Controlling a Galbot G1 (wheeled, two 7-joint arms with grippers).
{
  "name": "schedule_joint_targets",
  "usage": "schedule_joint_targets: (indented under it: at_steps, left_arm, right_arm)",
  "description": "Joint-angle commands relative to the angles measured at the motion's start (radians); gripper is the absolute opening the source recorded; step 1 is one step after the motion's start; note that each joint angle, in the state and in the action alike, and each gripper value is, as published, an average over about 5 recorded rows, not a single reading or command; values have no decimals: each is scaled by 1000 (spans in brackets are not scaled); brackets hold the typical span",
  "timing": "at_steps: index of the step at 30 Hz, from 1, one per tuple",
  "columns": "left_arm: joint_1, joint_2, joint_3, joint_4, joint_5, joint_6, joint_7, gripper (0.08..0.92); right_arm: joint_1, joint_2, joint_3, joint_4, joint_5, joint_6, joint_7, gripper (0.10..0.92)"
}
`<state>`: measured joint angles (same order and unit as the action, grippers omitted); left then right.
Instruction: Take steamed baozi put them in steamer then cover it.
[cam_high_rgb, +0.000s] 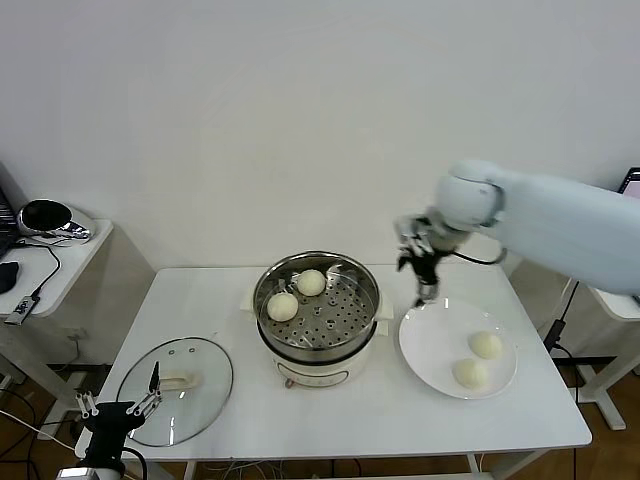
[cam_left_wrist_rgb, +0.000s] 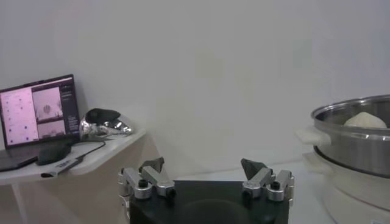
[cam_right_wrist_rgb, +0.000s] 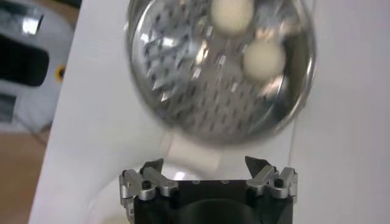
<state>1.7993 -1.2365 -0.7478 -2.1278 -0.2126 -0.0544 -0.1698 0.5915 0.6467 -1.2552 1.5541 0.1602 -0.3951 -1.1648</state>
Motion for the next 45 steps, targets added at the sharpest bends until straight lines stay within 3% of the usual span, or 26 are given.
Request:
schedule_joint_targets:
  at_steps: [1,12,32,38,45]
  left_arm:
    - [4,-2,1,1,3,1,0,823]
    - [29,-16,-8,-9,13,1,0,823]
    - [43,-28,-19,-10,17,0,-2,823]
    - [41,-29,-19,-5,17,-1,-2,823]
    - [41,-31,-18,-4,17,-2,-3,823]
  right_arm:
    - [-177,-252,91,84,-205,106,-51,823]
    - [-580,-242,389,6,-336,125,19,823]
    - [-759,-96,497,-144,-352,140,101,807]
    - [-761,-70,504,-168,-351,138,113,765]
    - [-760,-57,503,-180,-349,135,108,633]
